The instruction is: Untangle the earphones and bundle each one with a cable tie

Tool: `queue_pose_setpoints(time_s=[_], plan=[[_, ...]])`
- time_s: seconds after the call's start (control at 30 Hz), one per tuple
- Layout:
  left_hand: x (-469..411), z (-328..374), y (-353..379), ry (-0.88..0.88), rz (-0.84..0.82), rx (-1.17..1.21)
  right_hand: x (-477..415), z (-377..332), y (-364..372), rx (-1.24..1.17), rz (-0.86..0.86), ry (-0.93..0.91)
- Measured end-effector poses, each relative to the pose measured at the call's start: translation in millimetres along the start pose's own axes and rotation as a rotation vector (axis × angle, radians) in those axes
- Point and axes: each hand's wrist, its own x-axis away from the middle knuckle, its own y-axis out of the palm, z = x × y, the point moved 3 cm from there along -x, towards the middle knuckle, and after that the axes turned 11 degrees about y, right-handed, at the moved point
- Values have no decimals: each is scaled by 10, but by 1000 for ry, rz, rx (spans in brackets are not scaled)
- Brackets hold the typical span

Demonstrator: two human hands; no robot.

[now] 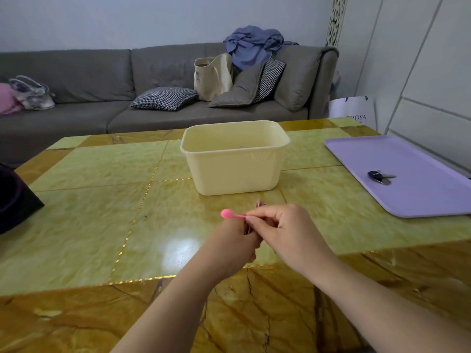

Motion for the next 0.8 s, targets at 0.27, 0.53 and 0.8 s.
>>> queue_pose_setpoints(time_s=[0.27, 0.53, 0.8], plan=[[40, 66, 4, -75, -171, 806, -9, -27, -44, -20, 39, -68], [2, 17, 87, -202, 177, 1013, 24, -3, 31, 183, 46, -255], [-47, 59, -9, -157, 272, 1224, -13, 30, -94, -307, 39, -78]])
